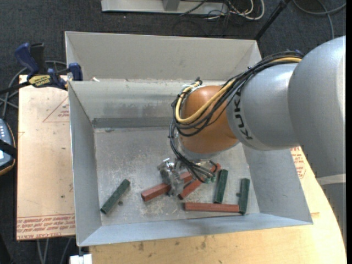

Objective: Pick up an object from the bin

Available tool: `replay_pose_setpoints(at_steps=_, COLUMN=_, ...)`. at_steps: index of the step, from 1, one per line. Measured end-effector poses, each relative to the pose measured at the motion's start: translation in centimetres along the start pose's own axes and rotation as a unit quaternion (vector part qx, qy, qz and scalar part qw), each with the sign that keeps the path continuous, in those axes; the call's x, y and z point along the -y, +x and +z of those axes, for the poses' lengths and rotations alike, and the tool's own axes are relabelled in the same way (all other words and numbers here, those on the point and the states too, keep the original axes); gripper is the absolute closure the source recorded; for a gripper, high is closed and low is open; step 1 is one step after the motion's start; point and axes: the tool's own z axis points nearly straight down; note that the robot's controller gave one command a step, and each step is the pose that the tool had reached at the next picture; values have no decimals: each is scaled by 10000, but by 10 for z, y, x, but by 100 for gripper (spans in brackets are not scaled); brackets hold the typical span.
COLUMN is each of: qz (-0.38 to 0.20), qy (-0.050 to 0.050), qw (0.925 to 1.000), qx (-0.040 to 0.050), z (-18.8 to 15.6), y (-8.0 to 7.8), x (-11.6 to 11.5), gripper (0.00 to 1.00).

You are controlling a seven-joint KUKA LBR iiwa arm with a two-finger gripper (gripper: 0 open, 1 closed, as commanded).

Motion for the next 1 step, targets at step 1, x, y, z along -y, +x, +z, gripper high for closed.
replay_pose_setpoints(at_steps=1, qz=140, qy=14, qw=9999, qx=25, z=-34, y=0, x=25, gripper=100)
